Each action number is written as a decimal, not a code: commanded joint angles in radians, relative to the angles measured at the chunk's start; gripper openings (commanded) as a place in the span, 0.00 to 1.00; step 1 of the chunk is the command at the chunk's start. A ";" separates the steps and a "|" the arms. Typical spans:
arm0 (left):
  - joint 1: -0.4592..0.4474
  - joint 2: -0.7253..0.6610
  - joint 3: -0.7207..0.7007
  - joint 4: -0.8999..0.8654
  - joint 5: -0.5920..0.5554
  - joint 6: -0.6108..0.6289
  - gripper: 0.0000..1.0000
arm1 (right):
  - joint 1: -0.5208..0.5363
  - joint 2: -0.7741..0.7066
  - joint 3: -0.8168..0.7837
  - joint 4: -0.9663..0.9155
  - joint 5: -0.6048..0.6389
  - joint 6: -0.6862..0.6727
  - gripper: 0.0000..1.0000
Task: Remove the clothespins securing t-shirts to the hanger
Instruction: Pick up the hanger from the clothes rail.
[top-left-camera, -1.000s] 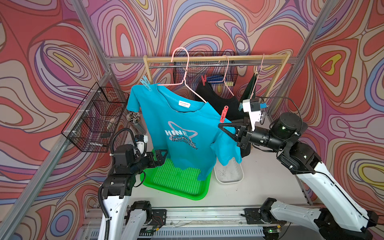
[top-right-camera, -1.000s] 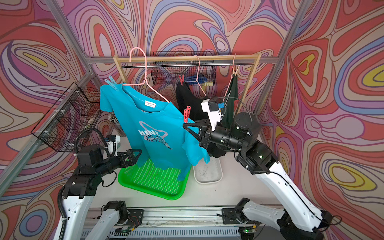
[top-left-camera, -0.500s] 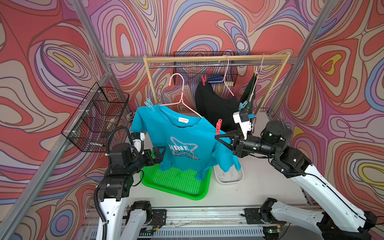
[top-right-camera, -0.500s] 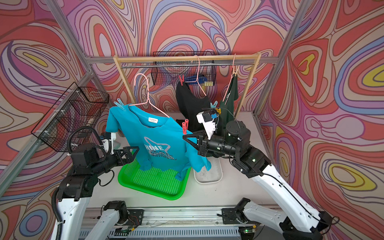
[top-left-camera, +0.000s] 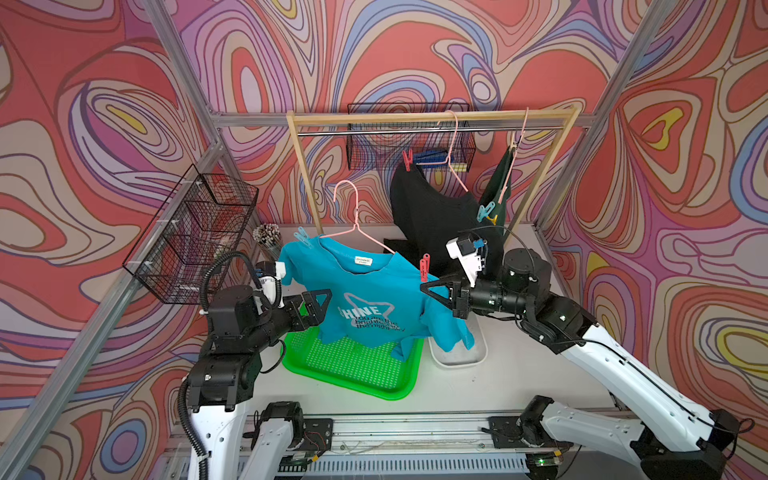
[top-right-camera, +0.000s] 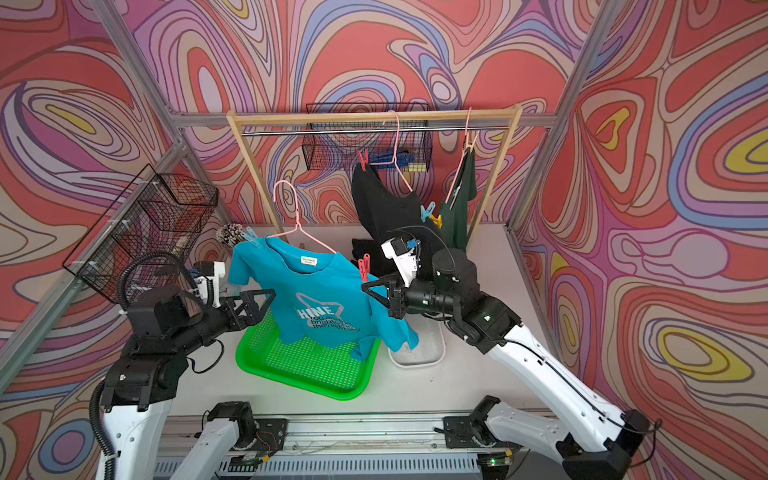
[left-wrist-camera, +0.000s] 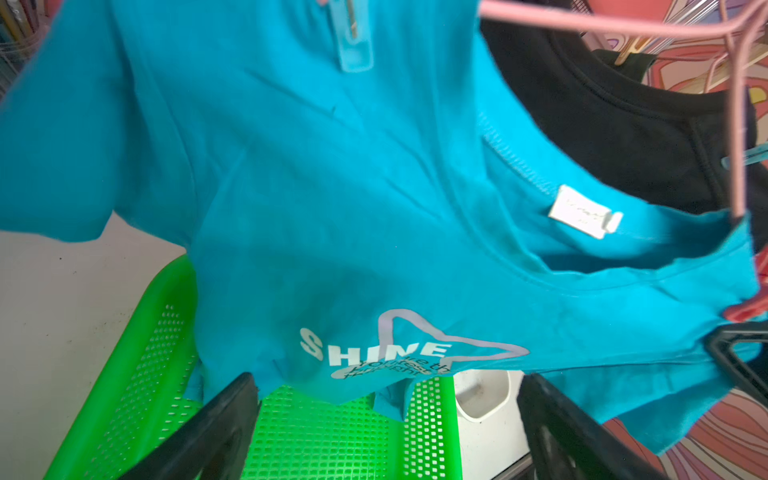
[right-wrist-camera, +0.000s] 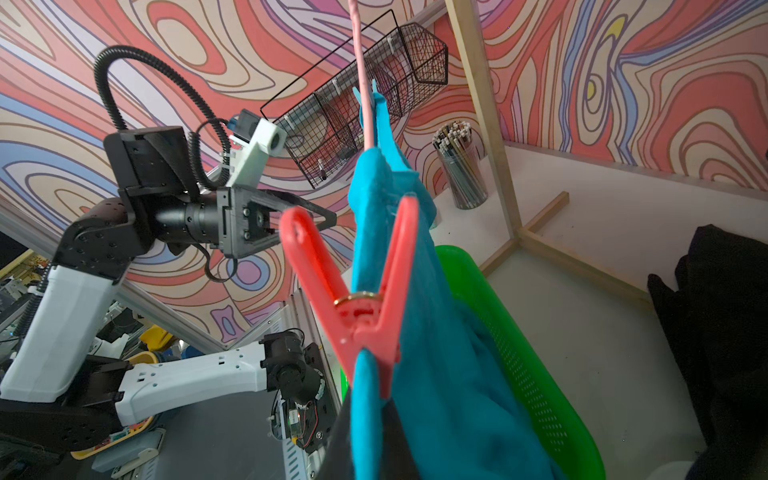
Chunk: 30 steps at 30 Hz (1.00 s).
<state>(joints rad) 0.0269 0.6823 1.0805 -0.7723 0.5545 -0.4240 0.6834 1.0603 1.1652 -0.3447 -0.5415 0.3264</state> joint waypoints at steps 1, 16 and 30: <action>-0.002 0.018 0.037 -0.019 0.038 -0.021 1.00 | 0.014 0.007 -0.022 0.062 -0.014 -0.013 0.00; -0.001 0.105 0.127 0.096 0.109 -0.081 0.94 | 0.158 0.114 -0.051 0.061 0.074 -0.052 0.00; -0.002 0.159 0.114 0.168 0.107 -0.075 0.83 | 0.172 0.136 -0.071 0.088 0.068 -0.059 0.00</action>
<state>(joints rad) 0.0269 0.8265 1.1973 -0.6495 0.6540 -0.4988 0.8467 1.1984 1.0992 -0.3138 -0.4686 0.2871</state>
